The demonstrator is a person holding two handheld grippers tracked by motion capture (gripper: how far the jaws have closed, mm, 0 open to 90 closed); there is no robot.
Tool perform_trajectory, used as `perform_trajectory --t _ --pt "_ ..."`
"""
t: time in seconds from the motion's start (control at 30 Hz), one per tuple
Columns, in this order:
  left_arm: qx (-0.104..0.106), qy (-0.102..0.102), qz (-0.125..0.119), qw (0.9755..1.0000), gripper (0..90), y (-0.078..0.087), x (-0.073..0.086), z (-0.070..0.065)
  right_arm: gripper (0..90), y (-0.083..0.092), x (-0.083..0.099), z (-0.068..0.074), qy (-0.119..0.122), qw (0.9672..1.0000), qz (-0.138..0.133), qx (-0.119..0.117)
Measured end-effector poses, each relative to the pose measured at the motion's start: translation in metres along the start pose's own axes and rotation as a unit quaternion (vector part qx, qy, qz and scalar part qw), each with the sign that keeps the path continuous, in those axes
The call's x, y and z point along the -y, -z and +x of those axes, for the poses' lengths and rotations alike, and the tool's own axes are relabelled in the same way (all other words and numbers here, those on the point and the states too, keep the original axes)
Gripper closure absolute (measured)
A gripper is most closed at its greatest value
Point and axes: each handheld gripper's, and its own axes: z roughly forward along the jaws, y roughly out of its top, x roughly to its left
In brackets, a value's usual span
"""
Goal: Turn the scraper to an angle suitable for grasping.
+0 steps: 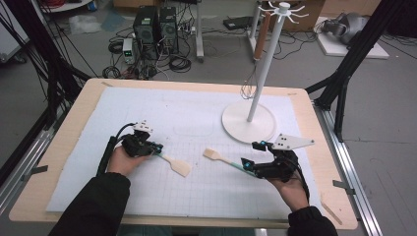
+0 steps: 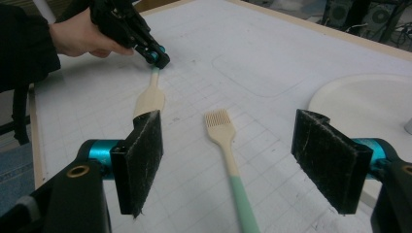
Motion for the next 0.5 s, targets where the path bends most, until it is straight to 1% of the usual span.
perform_trajectory --t 0.07,0.1,0.13,0.2,0.3,0.37,0.5 --pt "0.004 -0.001 0.0 1.0 89.5 0.002 0.002 0.0 26.0 0.0 0.0 0.0 -0.001 1.0 0.002 -0.001" --pt "0.005 0.003 -0.002 1.0 89.5 0.002 0.003 -0.001 26.0 0.0 0.0 0.001 -0.002 1.0 0.004 -0.001" --pt "0.011 0.002 -0.002 0.9999 89.5 0.003 0.004 -0.001 26.0 -0.001 0.0 0.001 0.0 1.0 0.003 -0.001" --pt "0.015 0.001 -0.001 0.9999 89.5 0.005 0.006 0.0 26.0 -0.001 0.0 0.001 0.0 1.0 0.002 -0.001" --pt "0.018 -0.004 0.002 0.9998 89.5 0.007 0.008 -0.001 26.0 -0.001 0.0 0.001 -0.001 1.0 0.003 -0.001" --pt "0.022 -0.003 0.002 0.9997 89.5 0.008 0.009 -0.002 26.0 -0.002 0.0 0.001 -0.002 1.0 0.004 -0.002" --pt "0.027 -0.011 0.006 0.9996 89.5 0.01 0.011 -0.004 26.0 -0.002 0.0 0.001 -0.001 1.0 0.005 -0.001"
